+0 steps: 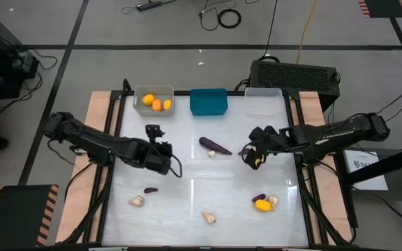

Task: Sort produce into baskets
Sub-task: Put the top lemon into the gray bin

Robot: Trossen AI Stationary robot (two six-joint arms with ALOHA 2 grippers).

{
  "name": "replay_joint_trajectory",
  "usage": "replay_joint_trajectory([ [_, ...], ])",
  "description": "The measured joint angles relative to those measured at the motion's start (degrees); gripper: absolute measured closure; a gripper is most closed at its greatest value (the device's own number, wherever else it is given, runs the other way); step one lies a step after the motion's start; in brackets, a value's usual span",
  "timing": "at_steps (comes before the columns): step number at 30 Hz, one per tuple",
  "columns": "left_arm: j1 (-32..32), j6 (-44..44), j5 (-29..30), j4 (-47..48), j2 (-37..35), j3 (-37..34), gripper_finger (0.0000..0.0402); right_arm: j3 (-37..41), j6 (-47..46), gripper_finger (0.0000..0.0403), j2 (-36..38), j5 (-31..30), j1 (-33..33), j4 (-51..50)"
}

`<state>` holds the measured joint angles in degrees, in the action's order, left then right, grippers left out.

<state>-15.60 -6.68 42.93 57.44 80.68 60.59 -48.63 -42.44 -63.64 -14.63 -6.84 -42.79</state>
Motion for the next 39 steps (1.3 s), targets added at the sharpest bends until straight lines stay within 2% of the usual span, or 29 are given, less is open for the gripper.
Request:
replay_joint_trajectory([
  [3,0.8,-0.1,0.6,-1.7,-8.0,-4.9,0.0075,-5.1,-5.2,0.0200,-3.1,0.5,0.3,-7.5],
  [7,1.4,-0.4,0.3,-11.0,-24.1,-12.4,0.0075,-8.8,-10.7,0.0200,-8.0,5.1,1.6,-13.6],
  [12,1.3,-0.5,-5.7,-35.5,-43.0,-23.8,0.0075,-9.0,-11.1,0.0200,-14.7,11.8,3.3,-15.8],
  [15,1.4,0.1,-13.5,-50.5,-49.7,-31.7,0.0075,-9.0,-10.4,0.0200,-17.9,16.8,4.4,-16.3],
  [18,1.3,2.0,-18.9,-60.4,-51.9,-38.0,0.0075,-9.0,-10.1,0.0199,-19.9,17.8,5.5,-16.1],
  [23,1.3,1.3,-18.9,-73.2,-50.4,-45.7,0.0075,-9.1,-10.3,0.0195,-21.6,17.7,7.7,-17.1],
  [28,1.3,2.5,-22.4,-83.2,-48.4,-47.2,0.0075,-9.1,-6.6,0.0175,-23.0,15.8,10.6,-18.8],
  [32,1.3,2.5,-29.4,-82.9,-47.9,-47.2,0.0075,-9.1,-4.5,0.0144,-23.7,15.2,12.2,-17.2],
  [39,1.3,1.0,-29.2,-81.5,-47.0,-47.2,0.0075,-9.1,-6.2,0.0109,-25.0,15.2,12.3,-16.9],
])
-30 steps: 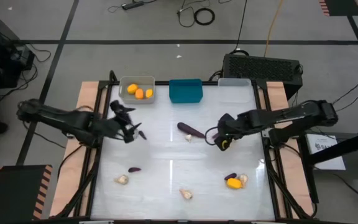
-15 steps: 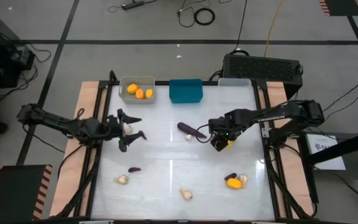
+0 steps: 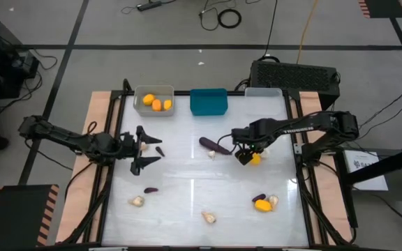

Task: Sort produce into baskets
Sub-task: Put the top lemon into the gray bin

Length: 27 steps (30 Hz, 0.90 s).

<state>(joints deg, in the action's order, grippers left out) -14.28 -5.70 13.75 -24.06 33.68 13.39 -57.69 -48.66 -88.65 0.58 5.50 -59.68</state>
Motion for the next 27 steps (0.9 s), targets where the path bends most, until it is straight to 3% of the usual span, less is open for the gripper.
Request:
replay_joint_trajectory([
  [18,0.0,0.6,2.1,0.2,0.5,0.0,0.0075,0.1,-0.1,0.0140,-11.7,-0.9,-2.7,0.6],
  [21,0.0,0.6,8.4,1.2,0.5,0.0,0.0075,0.1,1.1,0.0163,-12.2,-0.4,-2.7,0.8],
  [27,0.0,-3.2,28.6,7.3,0.5,0.0,0.0075,-0.2,1.8,0.0221,-10.4,2.3,-2.6,0.2],
])
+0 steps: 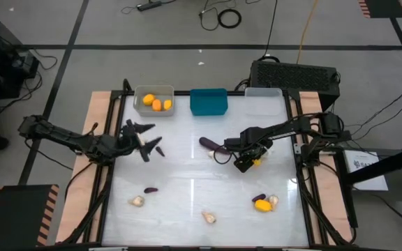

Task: Sort produce into baskets
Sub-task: Put the top lemon into the gray bin

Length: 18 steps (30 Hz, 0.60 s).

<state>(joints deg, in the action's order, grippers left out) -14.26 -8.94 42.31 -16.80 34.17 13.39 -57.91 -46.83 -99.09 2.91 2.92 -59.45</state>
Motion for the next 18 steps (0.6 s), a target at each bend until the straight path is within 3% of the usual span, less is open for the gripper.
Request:
replay_joint_trajectory([
  [3,0.0,-1.3,6.4,1.7,0.0,0.0,0.0075,-2.1,1.2,0.0232,1.4,0.5,0.0,-0.3],
  [10,0.0,-1.1,10.8,3.5,-0.1,0.0,0.0075,-11.8,10.1,0.0213,3.0,-0.2,0.0,7.2],
  [15,0.5,-1.3,18.8,7.5,-0.1,0.0,0.0075,-15.4,20.8,0.0213,3.0,-1.1,1.3,31.3],
  [18,1.3,-1.2,19.4,8.2,-0.1,0.0,0.0075,-15.9,26.3,0.0214,2.1,-1.3,3.8,47.5],
])
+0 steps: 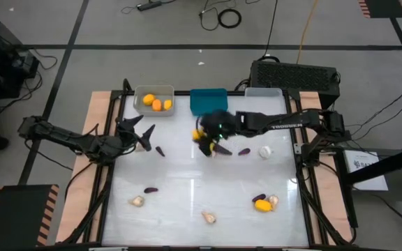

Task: Sort produce into baskets
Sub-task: Put the top lemon into the gray bin

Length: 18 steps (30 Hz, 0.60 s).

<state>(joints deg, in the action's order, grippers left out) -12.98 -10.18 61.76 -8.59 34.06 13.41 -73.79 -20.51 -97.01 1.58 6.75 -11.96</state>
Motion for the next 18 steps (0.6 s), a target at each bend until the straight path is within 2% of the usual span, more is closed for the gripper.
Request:
replay_joint_trajectory([
  [3,0.8,0.2,-0.2,0.2,0.0,0.0,0.0075,-1.3,3.6,0.0215,-2.7,0.0,3.3,10.4],
  [7,1.8,2.1,-0.3,0.1,0.0,0.0,0.0075,-7.4,7.1,0.0215,-10.3,0.1,7.4,14.8],
  [11,2.9,5.2,-1.5,0.1,0.0,0.0,0.0075,-19.1,8.2,0.0215,-21.3,0.4,10.3,14.9],
  [18,4.4,7.8,-1.7,0.1,0.0,0.0,0.0075,-44.8,5.9,0.0201,-39.6,1.1,14.1,13.2],
])
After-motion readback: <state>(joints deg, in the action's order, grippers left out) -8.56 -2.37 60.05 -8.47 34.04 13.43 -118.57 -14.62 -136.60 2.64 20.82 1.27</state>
